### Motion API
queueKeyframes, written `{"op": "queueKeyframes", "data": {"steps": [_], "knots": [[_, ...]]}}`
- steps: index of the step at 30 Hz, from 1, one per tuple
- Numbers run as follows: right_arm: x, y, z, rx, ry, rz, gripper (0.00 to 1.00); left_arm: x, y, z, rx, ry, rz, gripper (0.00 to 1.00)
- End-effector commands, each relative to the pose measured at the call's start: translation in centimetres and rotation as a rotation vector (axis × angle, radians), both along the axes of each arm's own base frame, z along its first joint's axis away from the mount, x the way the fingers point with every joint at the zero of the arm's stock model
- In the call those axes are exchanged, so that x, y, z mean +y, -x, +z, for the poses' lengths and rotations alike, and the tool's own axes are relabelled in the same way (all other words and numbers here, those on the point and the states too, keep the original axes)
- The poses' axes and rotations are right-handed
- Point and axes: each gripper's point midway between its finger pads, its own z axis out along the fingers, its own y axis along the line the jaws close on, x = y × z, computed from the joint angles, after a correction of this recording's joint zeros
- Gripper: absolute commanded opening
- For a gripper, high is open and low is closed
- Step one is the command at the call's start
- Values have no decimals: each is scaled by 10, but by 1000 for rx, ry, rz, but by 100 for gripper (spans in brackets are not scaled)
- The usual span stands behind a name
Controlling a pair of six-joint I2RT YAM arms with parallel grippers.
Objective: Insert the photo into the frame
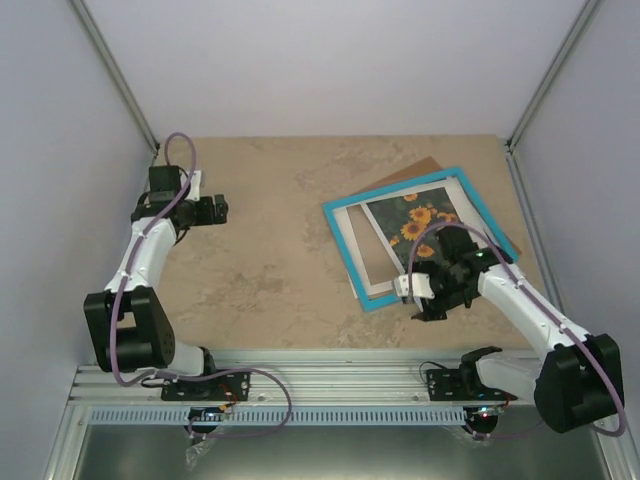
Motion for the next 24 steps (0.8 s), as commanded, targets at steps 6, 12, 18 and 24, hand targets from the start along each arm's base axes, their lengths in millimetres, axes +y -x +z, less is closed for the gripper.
{"op": "queueKeyframes", "data": {"steps": [6, 12, 18, 24], "knots": [[5, 36, -52, 79, 182, 346, 82, -11, -1, 22, -112, -7, -52, 99], [11, 31, -61, 80, 205, 393, 80, -17, 1, 22, -124, 9, -78, 99], [18, 16, -58, 65, 205, 374, 77, -22, 1, 23, -135, 27, -103, 99], [27, -3, -46, 73, 166, 335, 74, -25, 2, 20, -135, 36, -113, 100]]}}
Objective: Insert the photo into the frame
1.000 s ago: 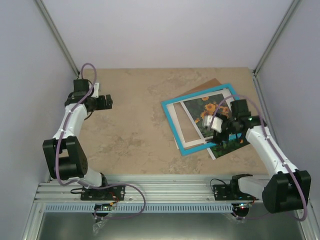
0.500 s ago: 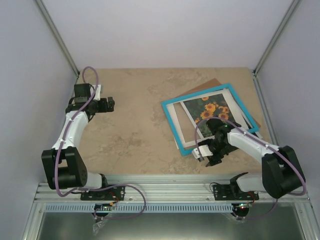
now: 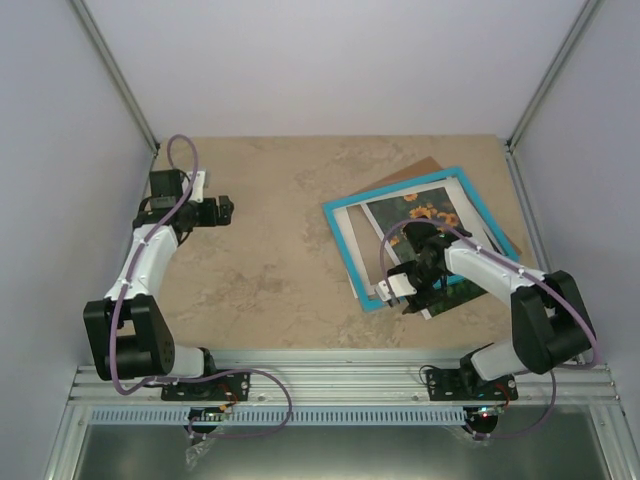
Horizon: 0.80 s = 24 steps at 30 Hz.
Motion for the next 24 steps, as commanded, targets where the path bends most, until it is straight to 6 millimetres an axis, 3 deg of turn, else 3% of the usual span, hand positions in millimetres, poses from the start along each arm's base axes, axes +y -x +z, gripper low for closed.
{"op": "queueKeyframes", "data": {"steps": [1, 11, 17, 24], "knots": [[5, -13, 3, -14, -19, -10, 74, -7, 0, 8, -45, 8, -37, 100], [3, -32, -26, -33, 30, -48, 61, -8, -4, 7, -41, 16, -39, 99], [8, -41, -31, -38, 17, -89, 42, -10, -6, 11, -49, 25, -46, 100], [7, -42, -24, -22, 26, -94, 13, -13, -8, 34, -134, 19, -70, 99]]}}
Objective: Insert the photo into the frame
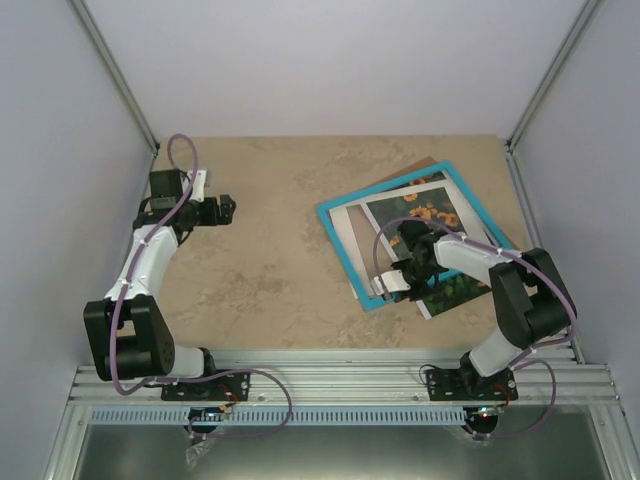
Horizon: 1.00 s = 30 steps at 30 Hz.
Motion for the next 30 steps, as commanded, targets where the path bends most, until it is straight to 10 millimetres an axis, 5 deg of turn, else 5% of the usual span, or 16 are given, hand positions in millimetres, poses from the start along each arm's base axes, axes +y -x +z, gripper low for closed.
{"op": "queueKeyframes", "data": {"steps": [1, 4, 12, 20, 30], "knots": [[4, -8, 14, -19, -20, 19, 10, -8, -6, 37, -137, -5, -50, 99], [11, -18, 35, -31, -43, 2, 1, -14, -2, 47, -179, -9, -98, 99], [37, -34, 125, -42, -163, -10, 1, -49, 18, 83, -345, -13, -344, 100], [63, -27, 222, -95, -374, 70, 1, -89, 55, 148, -821, -275, -635, 99], [106, -7, 332, -92, -688, 131, 1, -136, 74, 235, -1402, -713, -647, 99]]}}
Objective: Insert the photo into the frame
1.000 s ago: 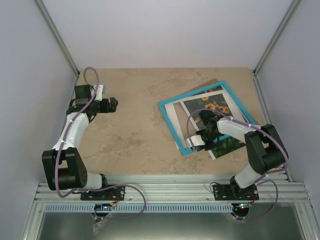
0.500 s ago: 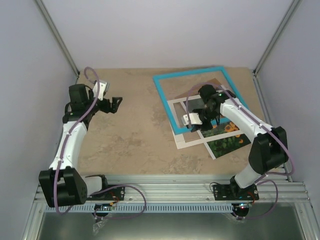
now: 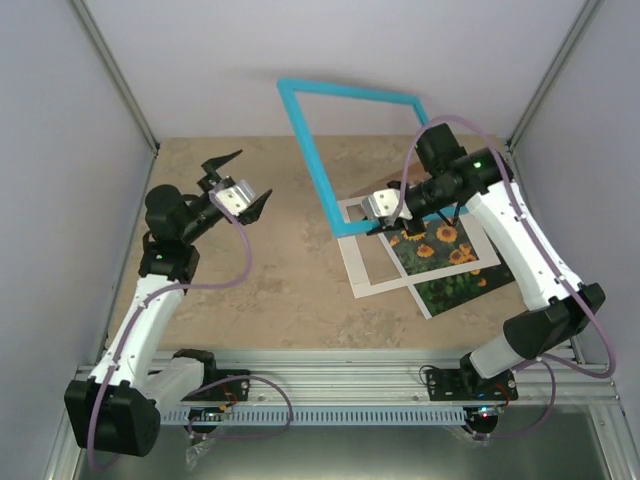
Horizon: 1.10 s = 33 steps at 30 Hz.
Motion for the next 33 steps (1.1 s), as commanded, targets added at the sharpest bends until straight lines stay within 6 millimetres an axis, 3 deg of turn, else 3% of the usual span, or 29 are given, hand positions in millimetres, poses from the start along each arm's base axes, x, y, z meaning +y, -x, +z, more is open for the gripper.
{"op": "queueKeyframes", "data": {"steps": [1, 6, 9, 15, 19, 24, 27, 30, 33], "knots": [[24, 15, 61, 0, -206, 67, 1, -18, 11, 68, -492, -120, 55, 99], [35, 34, 77, 72, -274, 105, 1, -37, 22, 130, -742, -125, 87, 99], [43, 43, 83, 127, -301, 127, 1, -48, 29, 151, -847, -156, 80, 99], [57, 55, 107, 222, -372, 160, 1, -68, 34, 146, -939, -268, 1, 98], [61, 64, 114, 269, -395, 185, 1, -76, 30, 144, -972, -323, -12, 91], [61, 67, 121, 252, -407, 193, 1, -80, 22, 126, -940, -417, -37, 83], [62, 66, 119, 278, -402, 186, 1, -81, 27, 131, -940, -402, -47, 73], [64, 62, 118, 315, -400, 166, 1, -81, 31, 140, -934, -389, -45, 56], [63, 52, 118, 366, -413, 132, 5, -77, 27, 145, -891, -386, -17, 30]]}}
